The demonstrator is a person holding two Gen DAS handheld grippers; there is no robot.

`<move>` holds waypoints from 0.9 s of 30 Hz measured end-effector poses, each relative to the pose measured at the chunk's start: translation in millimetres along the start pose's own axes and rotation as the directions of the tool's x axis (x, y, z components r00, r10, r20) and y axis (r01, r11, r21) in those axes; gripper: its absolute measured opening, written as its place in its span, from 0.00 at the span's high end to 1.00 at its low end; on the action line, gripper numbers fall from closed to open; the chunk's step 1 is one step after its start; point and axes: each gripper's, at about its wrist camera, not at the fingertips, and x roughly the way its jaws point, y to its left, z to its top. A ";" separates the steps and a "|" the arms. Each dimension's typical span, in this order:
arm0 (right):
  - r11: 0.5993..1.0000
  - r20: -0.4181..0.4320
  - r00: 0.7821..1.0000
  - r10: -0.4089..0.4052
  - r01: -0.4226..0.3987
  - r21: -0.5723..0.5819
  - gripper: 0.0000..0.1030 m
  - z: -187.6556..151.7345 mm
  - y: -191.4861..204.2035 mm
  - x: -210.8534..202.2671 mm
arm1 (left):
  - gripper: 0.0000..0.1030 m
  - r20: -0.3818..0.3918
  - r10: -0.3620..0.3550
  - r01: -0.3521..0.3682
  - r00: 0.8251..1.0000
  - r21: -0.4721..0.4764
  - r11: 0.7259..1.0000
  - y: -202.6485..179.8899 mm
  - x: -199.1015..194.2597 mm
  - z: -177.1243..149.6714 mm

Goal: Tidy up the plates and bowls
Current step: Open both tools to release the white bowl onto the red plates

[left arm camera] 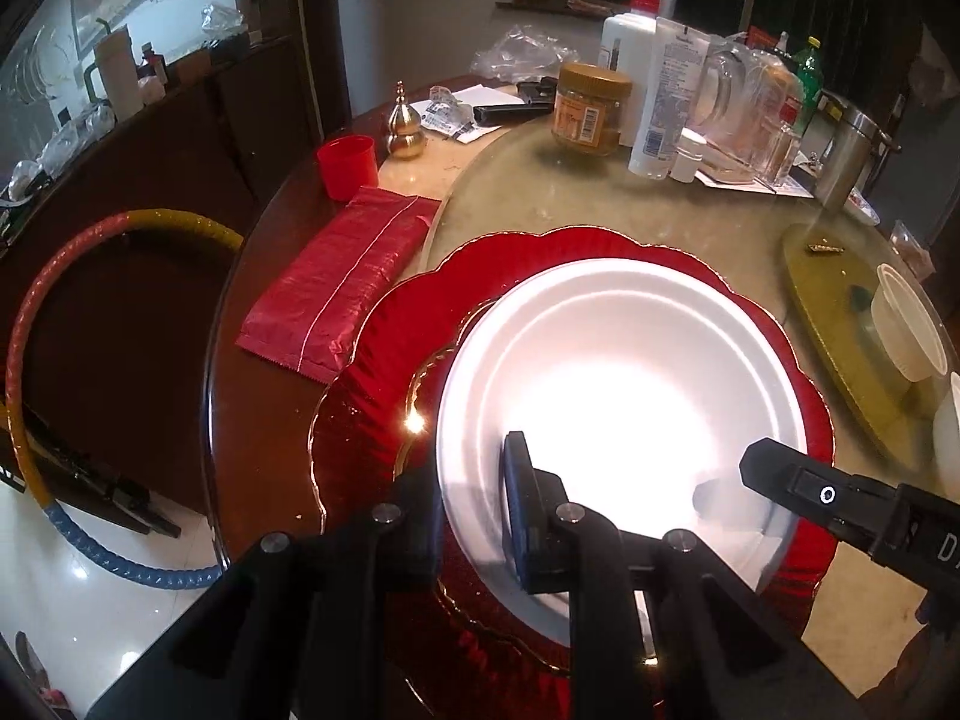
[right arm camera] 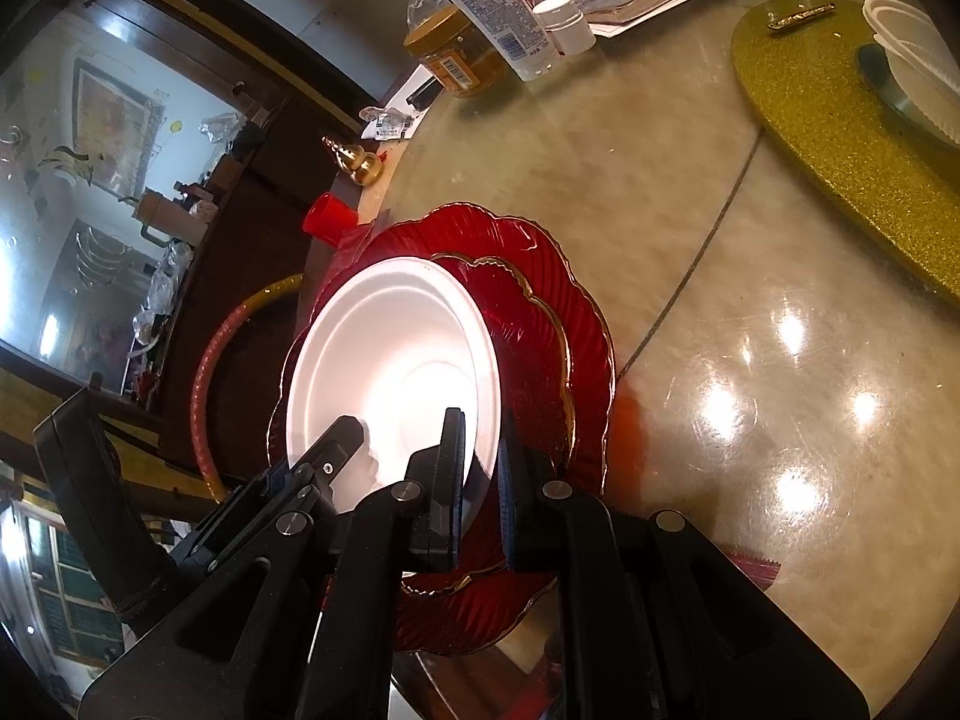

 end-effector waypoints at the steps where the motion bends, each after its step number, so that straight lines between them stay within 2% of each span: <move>1: 1.000 -0.002 1.000 -0.001 0.001 -0.001 0.91 0.5 0.2 0.4 | 0.83 0.000 0.002 -0.002 1.000 -0.001 1.000 -0.1 -0.4 -0.1; 7: 0.999 -0.007 0.999 -0.031 0.031 -0.029 0.90 0.4 4.8 2.6 | 0.83 0.006 0.014 -0.014 1.000 0.002 1.000 -0.8 -2.0 1.2; 8: 0.998 -0.007 0.999 -0.042 0.042 -0.039 0.89 0.6 6.7 3.0 | 0.80 0.005 0.016 -0.016 1.000 0.004 1.000 -1.4 -2.0 2.0; 12: 0.992 0.019 0.995 -0.096 0.097 -0.076 0.88 0.6 11.7 2.2 | 0.57 0.027 -0.002 0.001 1.000 0.007 1.000 -2.5 -7.4 3.1; 13: 0.989 0.021 0.993 -0.112 0.114 -0.090 0.89 0.5 13.4 2.1 | 0.54 0.039 0.009 -0.010 0.999 0.008 1.000 -3.1 -9.5 3.2; 15: 0.986 0.024 0.991 -0.129 0.131 -0.106 0.88 1.0 15.6 -0.5 | 0.39 0.065 0.035 -0.034 0.997 -0.002 0.999 -2.6 -13.7 3.6; 19: 0.979 0.072 0.986 -0.151 0.159 -0.128 0.86 2.4 17.6 -11.3 | 0.34 0.106 0.060 -0.058 0.992 -0.019 0.998 0.4 -22.3 5.0; 20: 0.977 0.084 0.984 -0.155 0.165 -0.132 0.72 2.4 18.0 -14.2 | 0.32 0.117 0.068 -0.067 0.991 -0.018 0.998 0.3 -24.9 5.2; 21: 0.977 0.099 0.983 -0.153 0.166 -0.133 0.51 2.5 18.0 -17.1 | 0.28 0.128 0.078 -0.076 0.989 -0.019 0.997 0.2 -28.1 5.2; 24: 0.984 0.133 0.987 -0.093 0.111 -0.137 0.27 0.8 19.4 -25.9 | 0.23 0.161 0.087 -0.085 0.983 -0.021 0.996 0.8 -36.2 5.1; 26: 0.981 0.146 0.985 -0.097 0.119 -0.153 0.21 -1.6 22.6 -29.7 | 0.23 0.179 0.095 -0.093 0.979 -0.022 0.995 1.3 -41.4 5.0; 27: 0.980 0.156 0.984 -0.088 0.113 -0.163 0.21 -2.5 24.0 -32.5 | 0.23 0.186 0.096 -0.093 0.978 -0.024 0.995 2.0 -44.2 5.1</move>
